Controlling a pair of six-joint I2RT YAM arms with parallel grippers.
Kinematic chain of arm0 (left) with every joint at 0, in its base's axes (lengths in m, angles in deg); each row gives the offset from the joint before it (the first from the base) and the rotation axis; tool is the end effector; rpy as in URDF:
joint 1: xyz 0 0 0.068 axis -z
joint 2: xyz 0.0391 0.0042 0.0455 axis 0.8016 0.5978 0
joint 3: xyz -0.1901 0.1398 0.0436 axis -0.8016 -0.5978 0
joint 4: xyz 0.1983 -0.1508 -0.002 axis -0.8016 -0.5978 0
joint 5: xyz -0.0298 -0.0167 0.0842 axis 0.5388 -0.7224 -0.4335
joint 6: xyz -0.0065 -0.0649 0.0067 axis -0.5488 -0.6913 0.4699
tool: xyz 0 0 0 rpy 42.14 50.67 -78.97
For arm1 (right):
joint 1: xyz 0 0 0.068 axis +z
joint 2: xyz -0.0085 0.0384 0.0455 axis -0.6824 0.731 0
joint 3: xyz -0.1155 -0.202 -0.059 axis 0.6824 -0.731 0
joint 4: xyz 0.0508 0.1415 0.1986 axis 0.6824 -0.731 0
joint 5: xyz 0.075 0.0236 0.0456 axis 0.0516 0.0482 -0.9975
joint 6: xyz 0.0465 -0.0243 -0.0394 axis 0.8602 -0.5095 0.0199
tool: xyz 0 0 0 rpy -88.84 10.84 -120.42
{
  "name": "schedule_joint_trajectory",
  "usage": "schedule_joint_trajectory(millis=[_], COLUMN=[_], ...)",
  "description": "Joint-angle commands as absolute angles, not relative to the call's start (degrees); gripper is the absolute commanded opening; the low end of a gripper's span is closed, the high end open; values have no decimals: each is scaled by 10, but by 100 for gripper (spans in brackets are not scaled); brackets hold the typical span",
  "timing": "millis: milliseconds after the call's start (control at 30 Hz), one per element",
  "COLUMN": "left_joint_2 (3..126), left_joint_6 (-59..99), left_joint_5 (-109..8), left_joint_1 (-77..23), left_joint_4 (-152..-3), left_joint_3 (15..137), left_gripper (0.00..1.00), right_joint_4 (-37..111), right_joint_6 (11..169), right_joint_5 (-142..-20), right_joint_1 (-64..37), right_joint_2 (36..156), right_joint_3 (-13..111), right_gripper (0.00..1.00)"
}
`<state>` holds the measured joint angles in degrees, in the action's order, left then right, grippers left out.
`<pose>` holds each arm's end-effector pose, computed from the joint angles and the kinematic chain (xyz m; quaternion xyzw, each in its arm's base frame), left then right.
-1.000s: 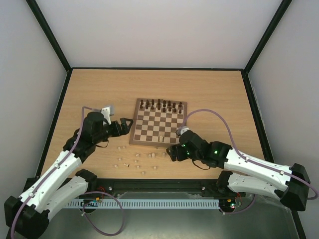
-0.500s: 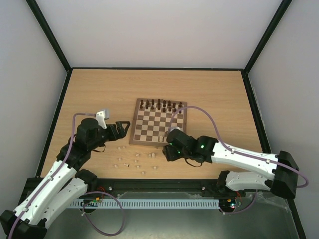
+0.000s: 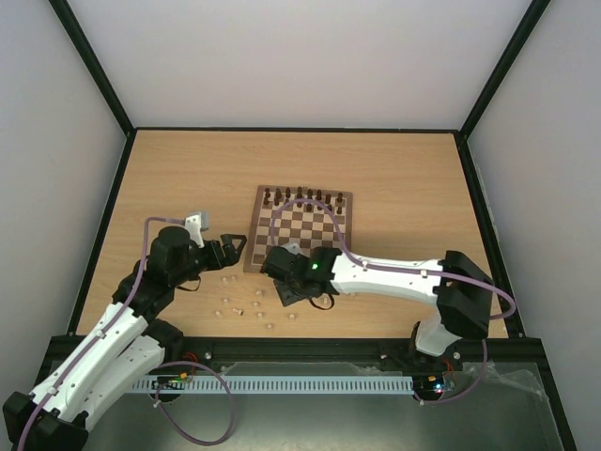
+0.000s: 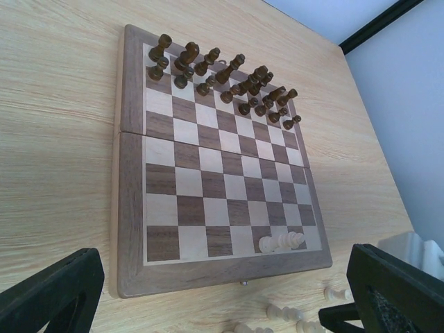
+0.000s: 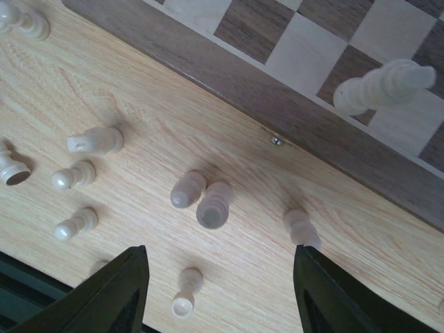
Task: Set up the chess pieces on the board
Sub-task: Pick up the chess piece at the center of the board.
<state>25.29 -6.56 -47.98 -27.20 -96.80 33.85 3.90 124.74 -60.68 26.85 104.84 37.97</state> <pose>0.1625 -0.0901 0.2325 -0.0391 0.8354 -0.3548 0.4180 0.1207 0.2957 0.1921 -0.2038 0.9358 0.1591 0.2395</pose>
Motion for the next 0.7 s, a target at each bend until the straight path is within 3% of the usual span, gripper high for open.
schedule_joint_trajectory(millis=[0, 333, 667], left_joint_2=[260, 258, 254], left_joint_6=[-50, -45, -45], left_joint_5=[-465, -460, -459], left_joint_1=[-271, -272, -272], left_joint_4=[-953, -942, -943], left_joint_3=[331, 321, 320], left_gripper=[99, 99, 99], right_joint_4=[-10, -4, -1], right_joint_6=[1266, 1274, 1273], right_joint_5=[-596, -591, -585], right_joint_1=[272, 272, 272], right_joint_2=[1089, 1135, 1147], right_joint_3=[417, 426, 428], right_gripper=[56, 42, 39])
